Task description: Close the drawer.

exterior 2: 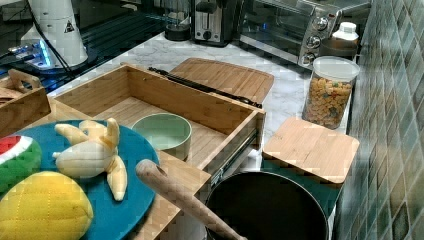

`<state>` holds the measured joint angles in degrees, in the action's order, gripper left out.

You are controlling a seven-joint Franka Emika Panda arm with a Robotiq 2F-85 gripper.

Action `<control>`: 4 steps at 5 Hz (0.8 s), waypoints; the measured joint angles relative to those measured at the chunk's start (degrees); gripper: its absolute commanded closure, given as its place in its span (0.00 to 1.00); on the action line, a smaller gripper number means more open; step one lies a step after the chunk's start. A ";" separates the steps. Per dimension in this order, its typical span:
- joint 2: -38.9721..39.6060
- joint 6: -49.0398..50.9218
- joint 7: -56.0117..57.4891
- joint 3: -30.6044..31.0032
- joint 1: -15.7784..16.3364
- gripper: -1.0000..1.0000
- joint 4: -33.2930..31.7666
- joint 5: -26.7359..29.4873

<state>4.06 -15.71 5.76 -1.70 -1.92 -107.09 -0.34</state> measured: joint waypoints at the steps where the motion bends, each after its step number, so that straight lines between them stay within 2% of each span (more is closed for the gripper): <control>1: 0.07 -0.52 0.00 0.00 -0.06 1.00 -0.34 0.00; 3: 1.37 -0.49 2.53 -0.35 -0.04 1.00 -0.62 0.00; 4: 3.02 -4.25 6.98 -0.24 -0.03 1.00 -1.34 -0.11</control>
<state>7.08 -19.96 12.74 -1.94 -1.95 -108.44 -0.44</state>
